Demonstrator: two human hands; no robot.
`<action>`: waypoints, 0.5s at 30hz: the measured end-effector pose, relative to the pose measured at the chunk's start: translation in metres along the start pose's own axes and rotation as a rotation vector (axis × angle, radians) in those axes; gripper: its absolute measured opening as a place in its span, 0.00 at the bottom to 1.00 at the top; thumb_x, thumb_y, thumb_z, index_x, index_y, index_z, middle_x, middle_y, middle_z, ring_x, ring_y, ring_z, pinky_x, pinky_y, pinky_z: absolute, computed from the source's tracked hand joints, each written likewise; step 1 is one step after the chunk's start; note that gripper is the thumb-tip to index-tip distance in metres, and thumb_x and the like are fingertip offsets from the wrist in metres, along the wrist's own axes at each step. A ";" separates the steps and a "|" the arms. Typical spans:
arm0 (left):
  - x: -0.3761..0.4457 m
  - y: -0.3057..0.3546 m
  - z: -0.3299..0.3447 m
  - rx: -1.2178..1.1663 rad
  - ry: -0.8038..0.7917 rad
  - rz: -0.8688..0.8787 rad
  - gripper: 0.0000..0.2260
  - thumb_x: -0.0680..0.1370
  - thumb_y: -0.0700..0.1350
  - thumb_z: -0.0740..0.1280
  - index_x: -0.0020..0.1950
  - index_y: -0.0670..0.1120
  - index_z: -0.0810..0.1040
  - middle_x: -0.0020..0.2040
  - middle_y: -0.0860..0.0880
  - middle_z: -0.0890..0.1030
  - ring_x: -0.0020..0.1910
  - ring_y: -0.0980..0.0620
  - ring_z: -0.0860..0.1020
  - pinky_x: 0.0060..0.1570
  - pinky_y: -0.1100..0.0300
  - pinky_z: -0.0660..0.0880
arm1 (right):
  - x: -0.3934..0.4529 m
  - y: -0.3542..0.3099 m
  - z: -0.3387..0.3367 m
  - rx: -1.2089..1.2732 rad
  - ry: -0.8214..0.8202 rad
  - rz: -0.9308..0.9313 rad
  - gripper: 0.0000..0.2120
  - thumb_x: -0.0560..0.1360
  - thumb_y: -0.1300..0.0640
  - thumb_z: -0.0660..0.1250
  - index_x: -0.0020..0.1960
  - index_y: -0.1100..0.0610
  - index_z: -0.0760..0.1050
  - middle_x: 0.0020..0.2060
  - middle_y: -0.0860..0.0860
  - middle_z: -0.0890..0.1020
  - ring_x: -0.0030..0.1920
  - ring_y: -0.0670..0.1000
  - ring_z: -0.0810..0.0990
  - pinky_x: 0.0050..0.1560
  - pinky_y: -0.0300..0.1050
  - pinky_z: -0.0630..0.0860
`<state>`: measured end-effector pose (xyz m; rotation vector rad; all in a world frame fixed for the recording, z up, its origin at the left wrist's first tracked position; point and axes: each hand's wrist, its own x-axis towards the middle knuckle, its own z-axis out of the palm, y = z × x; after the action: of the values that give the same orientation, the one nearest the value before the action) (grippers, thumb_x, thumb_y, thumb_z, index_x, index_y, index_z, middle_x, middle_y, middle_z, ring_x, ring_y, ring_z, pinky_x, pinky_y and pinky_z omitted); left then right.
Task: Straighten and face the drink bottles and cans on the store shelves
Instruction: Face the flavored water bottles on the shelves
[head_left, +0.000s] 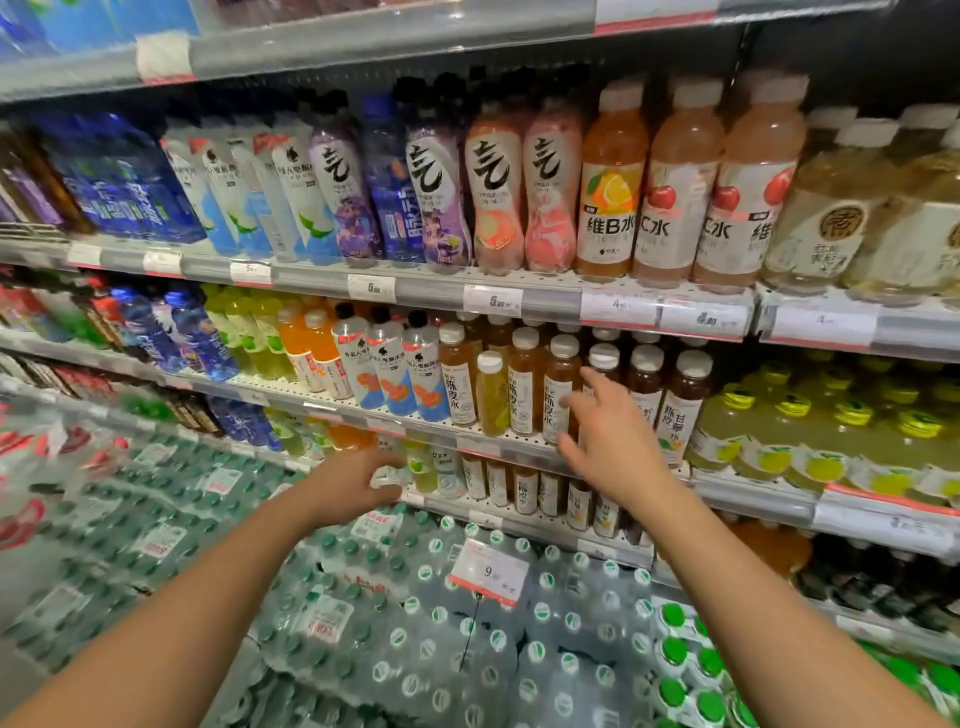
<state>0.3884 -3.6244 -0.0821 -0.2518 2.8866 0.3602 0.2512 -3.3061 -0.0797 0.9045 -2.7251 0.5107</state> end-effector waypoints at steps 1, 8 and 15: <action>-0.005 -0.006 0.001 -0.010 0.001 -0.021 0.22 0.80 0.56 0.67 0.73 0.52 0.73 0.72 0.52 0.75 0.65 0.51 0.77 0.63 0.57 0.71 | -0.003 -0.008 0.011 0.037 -0.061 -0.003 0.22 0.79 0.48 0.66 0.70 0.54 0.73 0.78 0.59 0.62 0.76 0.61 0.64 0.73 0.57 0.68; -0.010 -0.052 -0.011 -0.054 0.091 -0.066 0.22 0.81 0.55 0.67 0.74 0.54 0.71 0.73 0.54 0.73 0.65 0.52 0.76 0.63 0.58 0.70 | -0.022 -0.040 0.078 0.141 -0.361 -0.004 0.25 0.77 0.44 0.65 0.72 0.51 0.72 0.71 0.51 0.71 0.69 0.55 0.73 0.66 0.50 0.74; 0.015 -0.103 -0.017 -0.101 0.156 0.056 0.21 0.80 0.55 0.68 0.72 0.54 0.74 0.70 0.56 0.77 0.66 0.55 0.76 0.62 0.58 0.72 | 0.009 -0.078 0.104 0.169 -0.313 0.130 0.32 0.79 0.47 0.66 0.79 0.53 0.62 0.80 0.50 0.60 0.72 0.54 0.72 0.70 0.51 0.72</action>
<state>0.3909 -3.7295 -0.0921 -0.2263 3.0379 0.5191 0.2812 -3.4099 -0.1519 0.9198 -3.0769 0.6863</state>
